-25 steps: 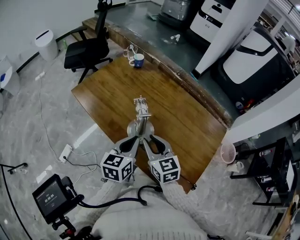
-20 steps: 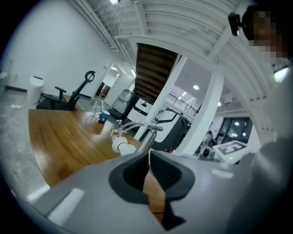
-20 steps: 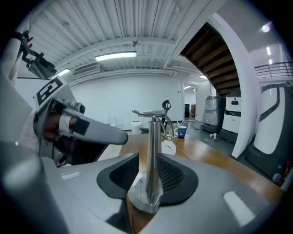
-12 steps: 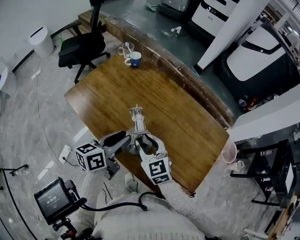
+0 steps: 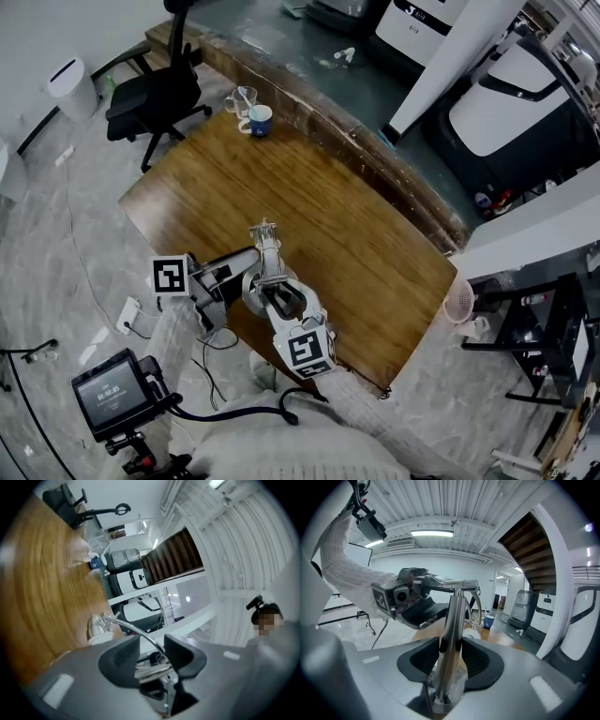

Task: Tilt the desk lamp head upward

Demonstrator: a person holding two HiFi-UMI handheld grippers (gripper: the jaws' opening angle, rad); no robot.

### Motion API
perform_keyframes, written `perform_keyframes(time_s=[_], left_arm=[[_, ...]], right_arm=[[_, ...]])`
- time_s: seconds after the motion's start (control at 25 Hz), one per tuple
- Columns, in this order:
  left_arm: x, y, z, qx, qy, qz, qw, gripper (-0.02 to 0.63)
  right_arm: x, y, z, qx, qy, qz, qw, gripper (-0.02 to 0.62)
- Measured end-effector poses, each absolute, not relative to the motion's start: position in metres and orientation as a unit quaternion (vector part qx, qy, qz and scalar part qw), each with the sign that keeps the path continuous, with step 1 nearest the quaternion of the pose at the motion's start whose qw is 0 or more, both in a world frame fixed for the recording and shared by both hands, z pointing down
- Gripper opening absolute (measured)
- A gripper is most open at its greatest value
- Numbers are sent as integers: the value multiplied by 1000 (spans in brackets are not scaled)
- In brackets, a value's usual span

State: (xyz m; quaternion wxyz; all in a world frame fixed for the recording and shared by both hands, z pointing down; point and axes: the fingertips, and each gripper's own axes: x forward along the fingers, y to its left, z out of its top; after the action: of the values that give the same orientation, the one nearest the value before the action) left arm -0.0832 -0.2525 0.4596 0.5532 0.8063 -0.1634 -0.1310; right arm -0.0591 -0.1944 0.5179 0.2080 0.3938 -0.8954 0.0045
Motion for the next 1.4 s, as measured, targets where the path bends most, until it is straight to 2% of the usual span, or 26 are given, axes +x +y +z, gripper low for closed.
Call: perform_keyframes(time_s=[0.24, 0.76, 1.24, 1.32, 1.4], left_arm=[[-68, -269, 469, 759, -89, -158, 625, 149], [-36, -281, 479, 747, -49, -112, 653, 199], [-43, -285, 459, 811, -74, -99, 572, 210], [-47, -287, 449, 839, -83, -94, 529, 210], [-50, -291, 431, 892, -99, -77, 435, 209]], right_arm=[[-61, -193, 519, 394, -897, 3, 200, 144], [-53, -184, 518, 395, -900, 5, 187, 140], [-58, -188, 515, 392, -901, 27, 184, 130], [-60, -188, 516, 392, -901, 28, 185, 130], [-61, -189, 517, 392, -900, 31, 186, 130]])
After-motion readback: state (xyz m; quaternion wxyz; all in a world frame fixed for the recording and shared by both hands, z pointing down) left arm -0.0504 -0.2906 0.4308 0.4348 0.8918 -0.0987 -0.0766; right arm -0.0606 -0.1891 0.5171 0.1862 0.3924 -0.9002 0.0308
